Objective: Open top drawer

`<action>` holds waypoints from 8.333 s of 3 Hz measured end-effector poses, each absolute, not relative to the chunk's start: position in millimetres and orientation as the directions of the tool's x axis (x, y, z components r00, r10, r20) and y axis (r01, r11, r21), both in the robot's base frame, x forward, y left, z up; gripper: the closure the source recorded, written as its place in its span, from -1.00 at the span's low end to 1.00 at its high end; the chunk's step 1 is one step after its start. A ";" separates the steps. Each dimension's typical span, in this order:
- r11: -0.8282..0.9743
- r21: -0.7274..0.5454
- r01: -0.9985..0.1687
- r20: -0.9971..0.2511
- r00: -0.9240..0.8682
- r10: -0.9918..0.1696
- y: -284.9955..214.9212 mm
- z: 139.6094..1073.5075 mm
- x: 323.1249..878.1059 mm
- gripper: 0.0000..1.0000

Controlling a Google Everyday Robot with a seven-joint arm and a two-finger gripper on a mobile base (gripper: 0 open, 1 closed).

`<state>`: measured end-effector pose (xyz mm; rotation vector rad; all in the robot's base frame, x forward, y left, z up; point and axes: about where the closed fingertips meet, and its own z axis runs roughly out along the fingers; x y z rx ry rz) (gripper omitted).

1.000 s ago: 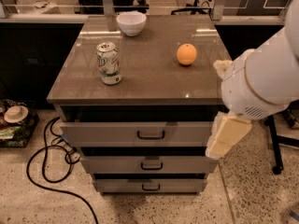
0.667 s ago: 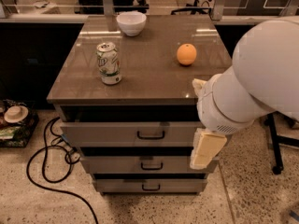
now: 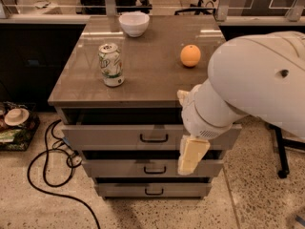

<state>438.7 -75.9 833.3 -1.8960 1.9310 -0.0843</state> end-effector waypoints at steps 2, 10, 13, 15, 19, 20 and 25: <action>-0.003 -0.235 -0.972 -0.327 0.082 -0.942 -21.9 764.8 433.0 -1.00; -0.039 -0.038 -0.998 -0.086 0.043 -0.995 -33.9 689.1 428.2 -1.00; -0.055 -0.012 -0.998 -0.077 0.056 -0.995 -31.2 669.0 441.1 -1.00; -0.067 0.018 -0.998 -0.101 0.065 -0.993 -18.7 652.4 455.7 -1.00; -0.065 0.049 -0.997 -0.101 0.060 -0.993 -16.5 638.5 460.4 0.23; -0.065 0.049 -0.997 -0.101 0.060 -0.993 -16.6 638.7 460.4 0.71; -0.054 -0.022 -0.998 -0.091 0.055 -0.994 -17.4 651.8 453.6 1.00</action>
Offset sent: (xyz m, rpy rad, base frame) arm -0.0122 0.0845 -0.1129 0.0873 0.1930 0.1405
